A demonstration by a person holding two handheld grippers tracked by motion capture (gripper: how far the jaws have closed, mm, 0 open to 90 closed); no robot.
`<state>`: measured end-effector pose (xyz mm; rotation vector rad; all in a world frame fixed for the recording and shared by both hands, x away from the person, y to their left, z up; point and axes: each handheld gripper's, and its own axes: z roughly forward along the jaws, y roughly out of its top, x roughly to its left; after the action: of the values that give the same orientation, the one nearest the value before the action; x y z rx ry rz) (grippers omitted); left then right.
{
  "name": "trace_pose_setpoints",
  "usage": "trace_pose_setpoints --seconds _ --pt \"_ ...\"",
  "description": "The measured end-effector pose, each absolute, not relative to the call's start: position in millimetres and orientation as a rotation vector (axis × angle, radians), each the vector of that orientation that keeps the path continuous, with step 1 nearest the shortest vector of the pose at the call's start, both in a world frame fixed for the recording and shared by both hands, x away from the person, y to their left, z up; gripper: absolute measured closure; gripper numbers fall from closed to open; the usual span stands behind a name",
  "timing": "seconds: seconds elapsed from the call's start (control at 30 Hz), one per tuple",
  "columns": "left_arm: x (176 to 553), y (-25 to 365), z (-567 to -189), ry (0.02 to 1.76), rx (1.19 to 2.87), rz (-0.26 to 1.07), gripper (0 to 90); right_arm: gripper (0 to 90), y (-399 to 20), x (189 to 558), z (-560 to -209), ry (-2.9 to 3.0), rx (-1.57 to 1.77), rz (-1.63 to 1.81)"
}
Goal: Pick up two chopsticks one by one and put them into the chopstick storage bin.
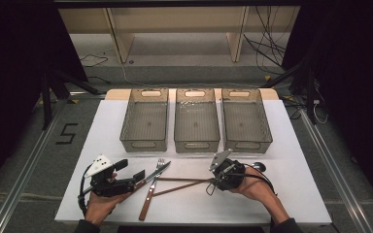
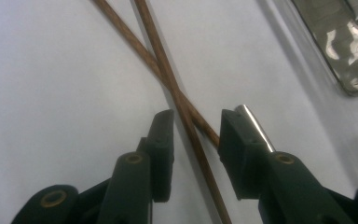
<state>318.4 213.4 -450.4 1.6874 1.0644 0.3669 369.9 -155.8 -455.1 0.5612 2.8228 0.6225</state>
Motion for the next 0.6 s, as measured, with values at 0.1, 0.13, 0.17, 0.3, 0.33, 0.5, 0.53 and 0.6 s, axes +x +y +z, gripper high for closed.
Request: trace_pose_setpoints --seconds 0.1,0.13,0.17,0.3,0.33,0.5,0.53,0.6 --pt "318.5 213.6 -450.5 1.065 1.685 0.366 15.1 69.9 -155.0 370.2 -457.5 2.833 0.531 0.579" --pt "318.5 213.7 -450.6 1.065 1.686 0.365 15.1 71.5 -154.2 369.9 -458.6 2.834 0.524 0.57" --pt "318.4 213.7 -450.6 1.065 1.686 0.365 15.1 71.5 -154.2 369.9 -458.6 2.834 0.524 0.57" --pt "318.4 213.6 -450.6 1.065 1.686 0.366 15.1 74.9 -153.4 369.5 -459.6 2.853 0.493 0.532" --pt "318.5 213.6 -450.6 1.065 1.686 0.365 15.1 76.7 -152.8 369.3 -460.3 2.855 0.469 0.522" --pt "318.6 213.4 -450.6 1.065 1.687 0.366 15.1 79.3 -150.0 367.7 -461.8 2.865 0.43 0.492" --pt "318.7 213.4 -450.6 1.066 1.687 0.366 15.1 79.8 -149.6 367.4 -461.6 2.87 0.423 0.487" --pt "318.6 213.5 -450.7 1.066 1.687 0.366 15.1 80.4 -149.0 366.7 -461.5 2.873 0.416 0.481"
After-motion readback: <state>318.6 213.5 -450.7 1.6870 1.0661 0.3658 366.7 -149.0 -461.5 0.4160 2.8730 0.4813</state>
